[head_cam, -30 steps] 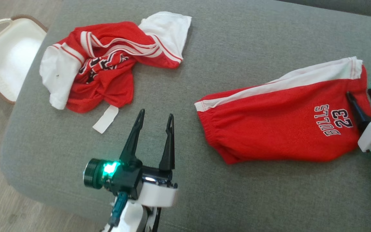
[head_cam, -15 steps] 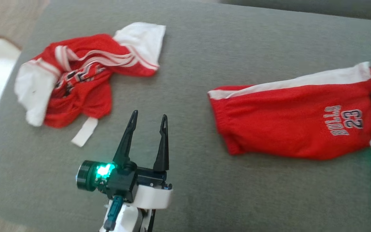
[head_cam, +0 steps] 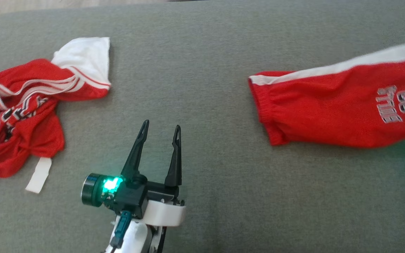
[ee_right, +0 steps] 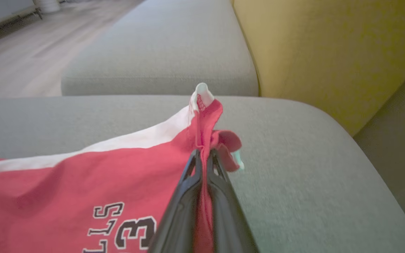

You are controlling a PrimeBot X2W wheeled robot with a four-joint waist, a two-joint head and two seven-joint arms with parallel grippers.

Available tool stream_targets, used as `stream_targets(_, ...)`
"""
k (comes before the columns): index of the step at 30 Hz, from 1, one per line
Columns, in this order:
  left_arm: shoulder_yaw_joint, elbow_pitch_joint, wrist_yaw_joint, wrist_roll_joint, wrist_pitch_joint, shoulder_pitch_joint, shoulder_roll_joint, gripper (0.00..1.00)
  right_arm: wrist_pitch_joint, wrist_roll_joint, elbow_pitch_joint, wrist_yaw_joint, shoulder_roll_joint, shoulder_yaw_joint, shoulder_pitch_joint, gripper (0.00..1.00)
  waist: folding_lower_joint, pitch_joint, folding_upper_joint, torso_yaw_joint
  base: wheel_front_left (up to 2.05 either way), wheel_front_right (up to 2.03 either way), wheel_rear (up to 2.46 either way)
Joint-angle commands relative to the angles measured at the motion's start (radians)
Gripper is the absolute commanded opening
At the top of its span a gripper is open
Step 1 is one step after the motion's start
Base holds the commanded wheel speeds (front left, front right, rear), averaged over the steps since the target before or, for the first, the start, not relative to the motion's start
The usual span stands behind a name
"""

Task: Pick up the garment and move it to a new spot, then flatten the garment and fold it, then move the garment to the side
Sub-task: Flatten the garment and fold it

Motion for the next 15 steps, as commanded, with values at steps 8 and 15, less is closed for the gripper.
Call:
stream_targets(8,0.030,-0.008,-0.012,0.002,-0.006,-0.023,0.004,1.00,-0.020,-0.041,-0.236,-0.001,0.002,0.000,-0.033,0.00,0.0000,-0.032,0.0000,-0.020,0.00,0.00,0.00)
stream_targets(15,0.019,0.000,-0.017,-0.016,-0.006,-0.017,0.004,1.00,0.040,-0.106,-0.411,-0.001,0.076,0.042,-0.029,0.00,0.0000,-0.041,0.0000,0.026,0.00,0.00,0.00)
